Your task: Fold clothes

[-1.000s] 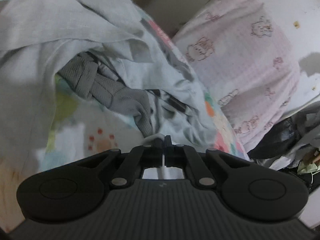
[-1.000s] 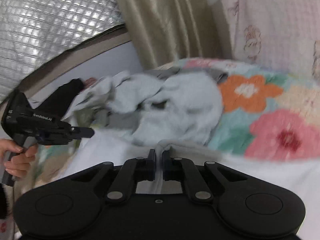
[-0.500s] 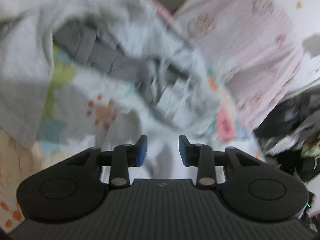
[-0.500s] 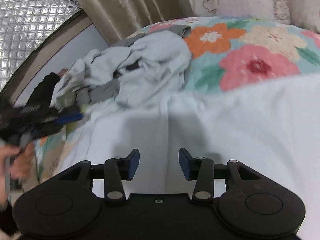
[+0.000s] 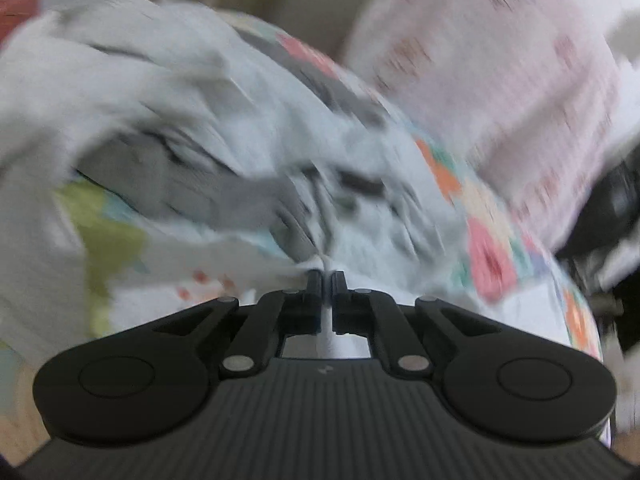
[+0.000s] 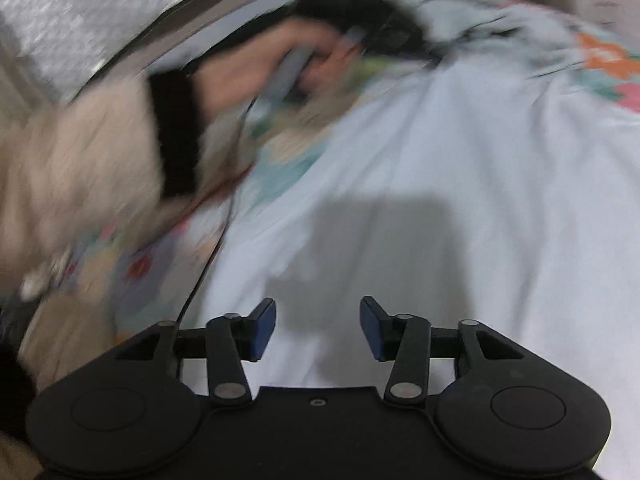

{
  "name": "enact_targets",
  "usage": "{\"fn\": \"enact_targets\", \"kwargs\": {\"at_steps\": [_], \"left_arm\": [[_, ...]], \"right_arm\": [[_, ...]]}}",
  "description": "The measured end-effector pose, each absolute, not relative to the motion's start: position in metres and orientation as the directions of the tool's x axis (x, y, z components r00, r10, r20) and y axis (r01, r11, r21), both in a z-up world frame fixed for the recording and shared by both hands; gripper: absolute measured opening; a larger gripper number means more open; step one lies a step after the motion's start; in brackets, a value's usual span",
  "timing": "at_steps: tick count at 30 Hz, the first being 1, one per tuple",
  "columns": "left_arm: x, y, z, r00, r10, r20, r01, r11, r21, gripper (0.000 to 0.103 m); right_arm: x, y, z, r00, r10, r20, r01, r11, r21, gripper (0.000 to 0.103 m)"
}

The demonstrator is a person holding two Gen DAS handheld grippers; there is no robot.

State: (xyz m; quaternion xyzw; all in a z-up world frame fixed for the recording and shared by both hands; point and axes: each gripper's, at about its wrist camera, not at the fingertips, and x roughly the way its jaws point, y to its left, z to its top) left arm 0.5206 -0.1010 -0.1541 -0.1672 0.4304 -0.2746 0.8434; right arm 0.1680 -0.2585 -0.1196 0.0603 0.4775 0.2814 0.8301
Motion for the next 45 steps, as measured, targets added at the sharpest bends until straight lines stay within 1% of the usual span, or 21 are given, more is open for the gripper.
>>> {"fn": "enact_targets", "kwargs": {"at_steps": [4, 7, 9, 11, 13, 14, 16, 20, 24, 25, 26, 27, 28, 29, 30, 32, 35, 39, 40, 43, 45], "left_arm": [[0.51, -0.089, -0.152, 0.463, -0.595, -0.656, 0.23, 0.796, -0.56, 0.007], [0.473, -0.076, -0.143, 0.448, -0.634, -0.631, 0.246, 0.765, -0.595, 0.026], [0.437, -0.069, -0.136, 0.419, -0.662, -0.622, 0.27, 0.744, -0.611, 0.027], [0.389, -0.067, -0.13, 0.396, -0.675, -0.623, 0.338, 0.738, -0.584, 0.027], [0.342, -0.07, -0.125, 0.386, -0.665, -0.64, 0.412, 0.744, -0.525, 0.027], [0.317, -0.072, -0.123, 0.371, -0.659, -0.654, 0.442, 0.745, -0.5, 0.03], [0.273, -0.073, -0.122, 0.323, -0.648, -0.689, 0.464, 0.743, -0.482, 0.031], [0.207, -0.08, -0.136, 0.223, -0.67, -0.708, 0.446, 0.716, -0.537, 0.031], [0.174, -0.085, -0.162, 0.153, -0.67, -0.727, 0.391, 0.716, -0.578, 0.031], [0.172, -0.087, -0.166, 0.144, -0.685, -0.714, 0.377, 0.705, -0.601, 0.034], [0.17, -0.088, -0.17, 0.136, -0.701, -0.7, 0.363, 0.693, -0.623, 0.039], [0.171, -0.089, -0.173, 0.137, -0.711, -0.69, 0.354, 0.685, -0.636, 0.04], [0.17, -0.09, -0.172, 0.141, -0.719, -0.68, 0.358, 0.678, -0.643, 0.037], [0.17, -0.091, -0.171, 0.144, -0.728, -0.671, 0.362, 0.669, -0.649, 0.017], [0.168, -0.092, -0.168, 0.146, -0.726, -0.672, 0.388, 0.667, -0.636, 0.0], [0.161, -0.091, -0.159, 0.179, -0.718, -0.673, 0.431, 0.672, -0.602, 0.0], [0.153, -0.074, -0.127, 0.264, -0.737, -0.622, 0.467, 0.662, -0.586, 0.0], [0.14, -0.05, -0.113, 0.28, -0.733, -0.62, 0.429, 0.673, -0.603, 0.001], [0.138, -0.051, -0.119, 0.267, -0.717, -0.644, 0.408, 0.689, -0.598, 0.001], [0.141, -0.054, -0.158, 0.199, -0.631, -0.75, 0.308, 0.767, -0.563, 0.001], [0.137, -0.05, -0.157, 0.214, -0.61, -0.763, 0.314, 0.783, -0.538, 0.001]], "right_arm": [[0.154, -0.249, -0.13, 0.336, 0.517, -0.787, -0.425, 0.829, 0.363, 0.054], [0.136, -0.252, -0.125, 0.373, 0.516, -0.771, -0.431, 0.832, 0.348, 0.054], [0.126, -0.261, -0.119, 0.422, 0.499, -0.757, -0.406, 0.851, 0.334, 0.054], [0.115, -0.27, -0.113, 0.472, 0.477, -0.741, -0.377, 0.87, 0.319, 0.054], [0.106, -0.287, -0.11, 0.515, 0.447, -0.732, -0.31, 0.893, 0.327, 0.054], [0.1, -0.296, -0.11, 0.536, 0.433, -0.725, -0.27, 0.901, 0.339, 0.054], [0.086, -0.312, -0.112, 0.562, 0.406, -0.721, -0.201, 0.912, 0.357, 0.054], [0.067, -0.331, -0.121, 0.568, 0.341, -0.749, -0.097, 0.932, 0.35, 0.054], [0.061, -0.342, -0.131, 0.601, 0.32, -0.732, -0.002, 0.917, 0.399, 0.054], [0.062, -0.344, -0.136, 0.61, 0.332, -0.719, 0.014, 0.903, 0.429, 0.054], [0.062, -0.347, -0.141, 0.618, 0.349, -0.705, 0.025, 0.887, 0.461, 0.054], [0.064, -0.348, -0.146, 0.621, 0.357, -0.698, 0.037, 0.876, 0.481, 0.05], [0.065, -0.347, -0.15, 0.621, 0.359, -0.697, 0.049, 0.87, 0.491, 0.031], [0.066, -0.346, -0.154, 0.62, 0.36, -0.697, 0.059, 0.864, 0.5, 0.02], [0.065, -0.344, -0.154, 0.629, 0.355, -0.692, 0.058, 0.866, 0.497, 0.012], [0.06, -0.34, -0.151, 0.651, 0.339, -0.679, 0.049, 0.874, 0.483, 0.011], [0.051, -0.33, -0.133, 0.678, 0.324, -0.66, 0.015, 0.891, 0.453, 0.01], [0.037, -0.321, -0.111, 0.702, 0.387, -0.598, -0.053, 0.865, 0.498, 0.01], [0.035, -0.319, -0.108, 0.697, 0.408, -0.589, -0.066, 0.856, 0.513, 0.01], [0.033, -0.306, -0.121, 0.665, 0.371, -0.648, -0.057, 0.891, 0.451, 0.01], [0.031, -0.296, -0.13, 0.648, 0.351, -0.676, -0.049, 0.905, 0.422, 0.01]]}}
